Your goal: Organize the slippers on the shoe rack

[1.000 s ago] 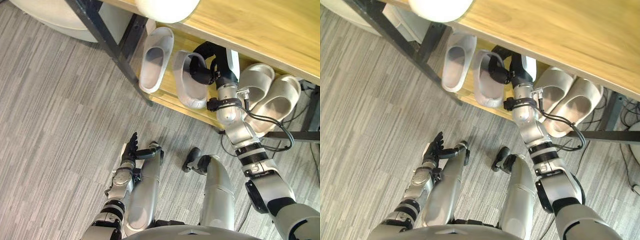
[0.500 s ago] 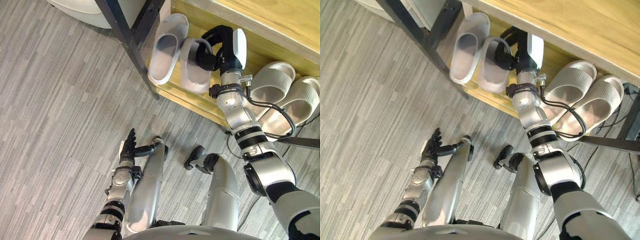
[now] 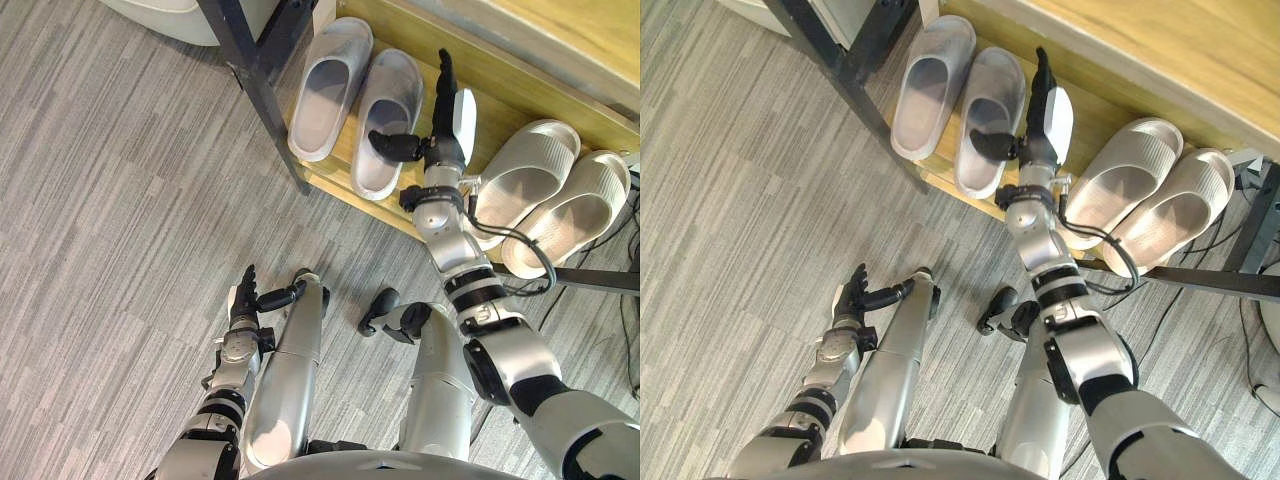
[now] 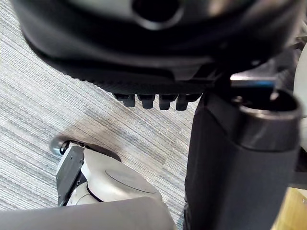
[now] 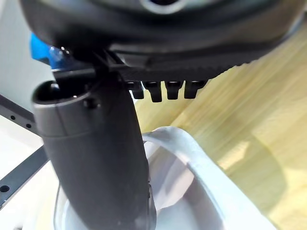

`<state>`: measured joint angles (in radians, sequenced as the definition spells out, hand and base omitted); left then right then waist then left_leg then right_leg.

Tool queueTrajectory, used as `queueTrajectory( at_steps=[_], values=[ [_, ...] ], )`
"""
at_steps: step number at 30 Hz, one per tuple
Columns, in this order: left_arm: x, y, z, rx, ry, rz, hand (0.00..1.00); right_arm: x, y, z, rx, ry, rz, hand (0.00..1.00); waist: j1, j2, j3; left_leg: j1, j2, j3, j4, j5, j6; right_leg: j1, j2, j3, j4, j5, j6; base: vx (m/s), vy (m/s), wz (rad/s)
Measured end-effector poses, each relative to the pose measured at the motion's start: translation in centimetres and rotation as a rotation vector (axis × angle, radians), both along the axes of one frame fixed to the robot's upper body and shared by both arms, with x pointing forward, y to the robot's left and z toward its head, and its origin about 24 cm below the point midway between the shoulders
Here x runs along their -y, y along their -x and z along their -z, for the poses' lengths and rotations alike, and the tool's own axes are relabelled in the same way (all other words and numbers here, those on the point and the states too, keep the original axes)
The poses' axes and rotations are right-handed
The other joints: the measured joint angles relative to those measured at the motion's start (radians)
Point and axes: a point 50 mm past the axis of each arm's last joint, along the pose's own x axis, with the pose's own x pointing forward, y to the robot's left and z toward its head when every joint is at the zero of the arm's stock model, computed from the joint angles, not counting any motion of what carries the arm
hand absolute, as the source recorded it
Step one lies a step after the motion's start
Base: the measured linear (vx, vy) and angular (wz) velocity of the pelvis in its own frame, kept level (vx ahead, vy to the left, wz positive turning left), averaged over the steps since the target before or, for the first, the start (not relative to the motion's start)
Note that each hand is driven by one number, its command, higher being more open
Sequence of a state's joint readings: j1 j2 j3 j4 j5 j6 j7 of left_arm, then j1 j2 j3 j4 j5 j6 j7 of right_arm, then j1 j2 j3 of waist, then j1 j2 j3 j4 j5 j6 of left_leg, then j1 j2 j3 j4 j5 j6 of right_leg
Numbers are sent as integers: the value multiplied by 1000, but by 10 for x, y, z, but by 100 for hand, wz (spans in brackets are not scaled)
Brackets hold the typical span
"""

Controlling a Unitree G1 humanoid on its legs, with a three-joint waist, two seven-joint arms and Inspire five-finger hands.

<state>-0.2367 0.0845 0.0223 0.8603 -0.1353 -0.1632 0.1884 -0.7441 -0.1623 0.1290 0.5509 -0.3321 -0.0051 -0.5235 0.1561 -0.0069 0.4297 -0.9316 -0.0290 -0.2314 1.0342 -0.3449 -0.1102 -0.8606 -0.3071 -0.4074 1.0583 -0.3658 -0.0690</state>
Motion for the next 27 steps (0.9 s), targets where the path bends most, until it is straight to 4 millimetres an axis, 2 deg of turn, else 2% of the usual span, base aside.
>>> queueTrajectory(
  at_steps=[1,2,8,9,13,17,27],
  values=[
    [0,0,0,-1,-2,1,100,0,1,2,-3,-3,0,100,0,0,0,4,1,1,-2,0,0,3,0,0,-2,0,0,46,46,-3],
    [-1,1,1,-8,-14,5,100,-2,9,12,-13,-23,-8,100,-2,-1,0,27,3,7,-17,0,1,24,2,1,-14,1,2,35,43,-3],
    [-4,1,1,-12,-31,8,100,-7,30,24,0,-77,-29,100,-10,-9,-3,60,22,33,-40,-2,5,53,11,10,-41,8,11,42,52,-6],
    [-4,2,2,-24,-32,5,100,-10,37,31,-9,-95,-28,100,-15,-11,-2,78,24,39,-47,-2,5,73,11,10,-49,9,12,58,70,1],
    [-2,4,3,-30,-24,15,100,-18,59,52,-45,-191,-41,100,-23,-22,-5,129,30,57,-76,-5,15,118,15,16,-77,12,19,38,57,-4],
    [0,7,5,-34,-14,24,100,-25,77,74,-117,-392,-123,100,-29,-24,-6,159,37,69,-96,-6,19,145,19,19,-98,16,27,26,48,-4],
    [6,10,9,-55,-5,40,100,-32,91,107,-253,-750,-270,100,-31,-28,-9,205,41,83,-133,-3,24,186,22,22,-135,24,39,23,39,-1]
  ],
)
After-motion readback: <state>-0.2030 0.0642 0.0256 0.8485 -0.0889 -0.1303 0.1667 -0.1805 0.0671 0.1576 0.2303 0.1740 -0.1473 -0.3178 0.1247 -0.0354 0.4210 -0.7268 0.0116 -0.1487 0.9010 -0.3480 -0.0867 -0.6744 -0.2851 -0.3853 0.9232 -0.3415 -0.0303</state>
